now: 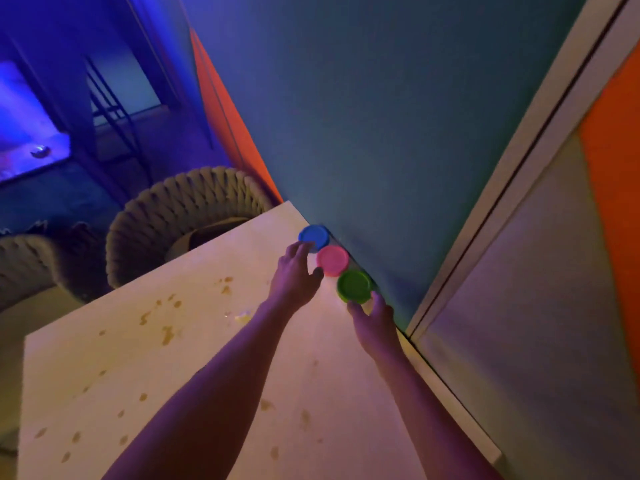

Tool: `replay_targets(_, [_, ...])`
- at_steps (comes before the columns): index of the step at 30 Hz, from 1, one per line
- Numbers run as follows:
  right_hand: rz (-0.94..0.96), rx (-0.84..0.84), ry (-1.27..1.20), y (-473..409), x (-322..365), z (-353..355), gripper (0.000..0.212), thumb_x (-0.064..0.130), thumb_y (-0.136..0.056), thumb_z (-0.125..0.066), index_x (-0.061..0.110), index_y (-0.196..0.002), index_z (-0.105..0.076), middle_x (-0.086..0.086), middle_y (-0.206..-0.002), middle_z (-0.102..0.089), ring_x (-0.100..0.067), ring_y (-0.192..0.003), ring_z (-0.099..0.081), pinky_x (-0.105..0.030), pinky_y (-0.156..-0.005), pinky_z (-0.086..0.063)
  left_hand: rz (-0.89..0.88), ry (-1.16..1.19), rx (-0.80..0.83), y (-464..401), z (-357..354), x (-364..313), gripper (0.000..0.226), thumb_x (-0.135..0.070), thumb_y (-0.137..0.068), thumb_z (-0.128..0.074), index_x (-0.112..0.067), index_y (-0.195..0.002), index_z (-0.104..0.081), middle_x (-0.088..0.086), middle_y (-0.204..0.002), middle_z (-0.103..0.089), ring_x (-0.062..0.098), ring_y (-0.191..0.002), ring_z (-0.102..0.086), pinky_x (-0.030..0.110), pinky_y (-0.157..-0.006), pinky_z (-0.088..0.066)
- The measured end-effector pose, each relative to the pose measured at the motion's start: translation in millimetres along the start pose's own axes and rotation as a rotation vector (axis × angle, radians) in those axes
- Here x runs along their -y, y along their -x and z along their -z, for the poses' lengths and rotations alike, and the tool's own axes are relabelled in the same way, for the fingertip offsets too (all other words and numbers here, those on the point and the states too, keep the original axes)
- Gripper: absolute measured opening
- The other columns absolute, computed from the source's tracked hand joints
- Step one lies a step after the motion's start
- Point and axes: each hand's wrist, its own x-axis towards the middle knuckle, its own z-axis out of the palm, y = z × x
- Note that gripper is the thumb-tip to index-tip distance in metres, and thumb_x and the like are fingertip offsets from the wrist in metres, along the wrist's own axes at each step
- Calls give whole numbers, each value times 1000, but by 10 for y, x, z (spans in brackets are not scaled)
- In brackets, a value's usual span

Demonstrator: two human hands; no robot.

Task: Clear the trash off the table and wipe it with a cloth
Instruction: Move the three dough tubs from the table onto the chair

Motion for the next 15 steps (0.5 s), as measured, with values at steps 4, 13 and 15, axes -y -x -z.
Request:
replay_targets(4, [-67,-20,-4,-383,3,-89,67,26,-97,-58,0,-151,-29,-26,-150,-37,-36,-139,-35,-35,-110,-30,26,-61,14,-634,41,52,66,-29,-93,-66,-18,-152,-40,12,-155,-37,39,-133,-44,43,-111,-38])
replay_targets(13, [-277,-80,-113,-798,-252,-367,86,40,-84,-57,1,-154,-26,-29,-152,-31,-43,-137,-38,-50,-113,-36,161,-83,196,-1456,-270,336,67,-31,-100,-56,-24,-158,-23,16,-159,-29,42,-134,-48,48,-106,-45])
replay_targets(15, [-287,-91,-151,-864,-387,-450,88,46,-80,-54,7,-154,-26,-26,-150,-31,-43,-132,-43,-55,-107,-42,195,-80,218,-1531,-339,371,65,-29,-101,-53,-24,-158,-22,17,-157,-30,42,-132,-49,49,-105,-46])
